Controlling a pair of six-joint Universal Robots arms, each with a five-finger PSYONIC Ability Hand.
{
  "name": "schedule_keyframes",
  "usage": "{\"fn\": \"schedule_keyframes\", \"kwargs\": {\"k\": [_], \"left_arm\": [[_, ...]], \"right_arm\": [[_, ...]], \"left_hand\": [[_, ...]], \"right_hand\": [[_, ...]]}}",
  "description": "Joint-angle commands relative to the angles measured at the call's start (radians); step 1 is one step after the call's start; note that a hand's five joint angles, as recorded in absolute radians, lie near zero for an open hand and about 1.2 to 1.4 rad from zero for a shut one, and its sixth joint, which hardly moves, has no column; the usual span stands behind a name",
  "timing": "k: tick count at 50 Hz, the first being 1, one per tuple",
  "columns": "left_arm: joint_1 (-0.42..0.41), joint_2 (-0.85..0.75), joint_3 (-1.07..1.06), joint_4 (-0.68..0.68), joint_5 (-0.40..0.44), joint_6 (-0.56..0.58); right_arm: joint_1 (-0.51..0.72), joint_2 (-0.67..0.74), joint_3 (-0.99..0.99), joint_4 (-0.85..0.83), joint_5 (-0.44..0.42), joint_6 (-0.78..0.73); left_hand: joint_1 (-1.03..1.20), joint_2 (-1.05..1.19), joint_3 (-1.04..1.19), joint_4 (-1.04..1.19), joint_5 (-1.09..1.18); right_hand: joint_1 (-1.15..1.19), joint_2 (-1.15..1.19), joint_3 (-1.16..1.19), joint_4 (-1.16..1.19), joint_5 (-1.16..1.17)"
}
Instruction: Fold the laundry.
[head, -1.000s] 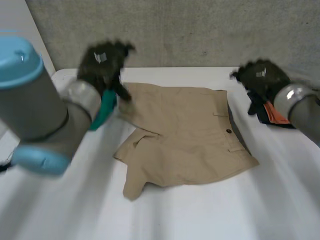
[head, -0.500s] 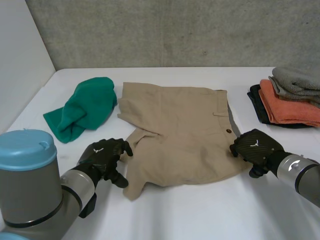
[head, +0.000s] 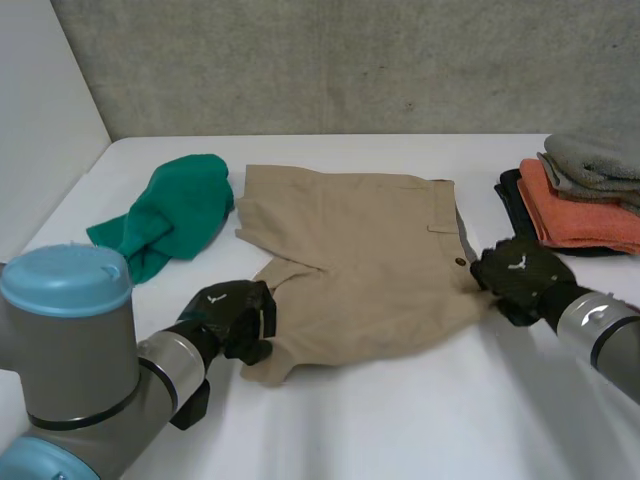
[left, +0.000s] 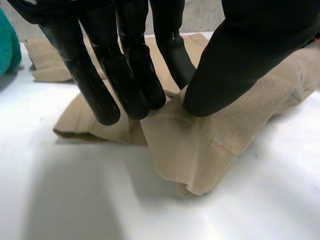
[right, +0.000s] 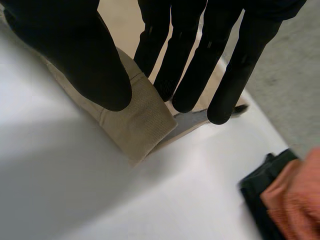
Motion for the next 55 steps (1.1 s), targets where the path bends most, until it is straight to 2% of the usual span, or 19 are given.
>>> {"fn": "schedule_keyframes", "kwargs": {"k": [1, 5, 6, 10, 13, 16, 19, 24, 27, 30, 31, 32, 36, 41, 46, 50, 55], "left_arm": [[0.001, 0.141, 0.034, -0.175, -0.006, 0.083], [-0.007, 0.217, 0.029, -0.33, -0.005, 0.232], [-0.014, 0.236, 0.028, -0.365, -0.005, 0.266], [-0.082, 0.327, 0.014, -0.517, -0.008, 0.43], [-0.146, 0.39, 0.016, -0.595, -0.008, 0.513], [-0.18, 0.419, 0.019, -0.6, -0.017, 0.55], [-0.18, 0.408, 0.029, -0.588, -0.032, 0.556], [-0.18, 0.233, 0.107, -0.469, -0.101, 0.567], [-0.177, 0.133, 0.176, -0.395, -0.117, 0.587], [-0.139, 0.001, 0.298, -0.28, -0.126, 0.627], [-0.104, -0.066, 0.371, -0.223, -0.127, 0.653], [-0.088, -0.1, 0.408, -0.199, -0.127, 0.669], [-0.03, -0.266, 0.604, -0.073, -0.126, 0.762], [-0.011, -0.438, 0.813, 0.081, -0.108, 0.841], [0.024, -0.636, 0.988, 0.208, -0.026, 0.852], [0.033, -0.765, 1.119, 0.251, 0.024, 0.852], [0.062, -0.892, 1.299, 0.282, 0.024, 0.852]], "right_arm": [[-0.003, -0.143, -0.013, 0.168, 0.007, 0.025], [-0.035, -0.237, -0.045, 0.421, 0.014, -0.063], [-0.068, -0.27, -0.053, 0.531, 0.014, -0.121], [-0.145, -0.356, -0.059, 0.789, 0.018, -0.286], [-0.168, -0.395, -0.059, 0.903, 0.008, -0.389], [-0.17, -0.418, -0.068, 0.959, -0.001, -0.437], [-0.164, -0.407, -0.073, 0.924, -0.004, -0.4], [-0.109, -0.321, -0.111, 0.767, 0.004, -0.279], [-0.009, -0.193, -0.195, 0.643, 0.043, -0.154], [0.066, -0.094, -0.283, 0.543, 0.126, -0.039], [0.082, -0.074, -0.304, 0.523, 0.154, -0.019], [0.103, -0.041, -0.344, 0.478, 0.206, 0.001], [0.146, 0.069, -0.439, 0.34, 0.31, 0.008], [0.188, 0.202, -0.545, 0.18, 0.386, 0.015], [0.203, 0.346, -0.652, 0.039, 0.427, 0.009], [0.218, 0.462, -0.747, -0.07, 0.456, 0.006], [0.229, 0.607, -0.884, -0.176, 0.498, 0.002]], "left_hand": [[0.248, 0.204, 0.208, 0.201, 0.218], [0.248, 0.204, 0.208, 0.201, 0.218], [0.248, 0.204, 0.208, 0.201, 0.218], [0.248, 0.204, 0.208, 0.201, 0.218], [0.248, 0.204, 0.208, 0.201, 0.218], [0.248, 0.204, 0.208, 0.201, 0.218], [0.248, 0.204, 0.208, 0.201, 0.218], [0.248, 0.204, 0.208, 0.201, 0.218], [0.248, 0.204, 0.208, 0.201, 0.218], [0.248, 0.204, 0.208, 0.201, 0.218], [0.248, 0.204, 0.208, 0.201, 0.218], [0.248, 0.204, 0.208, 0.201, 0.218], [0.248, 0.204, 0.208, 0.201, 0.218], [0.248, 0.204, 0.208, 0.201, 0.218], [0.248, 0.204, 0.208, 0.201, 0.218], [0.248, 0.204, 0.208, 0.201, 0.218], [0.248, 0.204, 0.208, 0.201, 0.218]], "right_hand": [[0.364, 0.231, 0.212, 0.202, 0.27], [0.364, 0.231, 0.212, 0.202, 0.27], [0.364, 0.231, 0.212, 0.202, 0.27], [0.364, 0.231, 0.212, 0.202, 0.27], [0.364, 0.231, 0.212, 0.202, 0.27], [0.364, 0.231, 0.212, 0.202, 0.27], [0.364, 0.231, 0.212, 0.202, 0.27], [0.364, 0.231, 0.212, 0.202, 0.27], [0.364, 0.231, 0.212, 0.202, 0.27], [0.364, 0.231, 0.212, 0.202, 0.27], [0.364, 0.231, 0.212, 0.202, 0.27], [0.364, 0.231, 0.212, 0.202, 0.27], [0.364, 0.231, 0.212, 0.202, 0.27], [0.364, 0.231, 0.212, 0.202, 0.27], [0.364, 0.231, 0.212, 0.202, 0.27], [0.364, 0.231, 0.212, 0.202, 0.27], [0.364, 0.231, 0.212, 0.202, 0.27]]}}
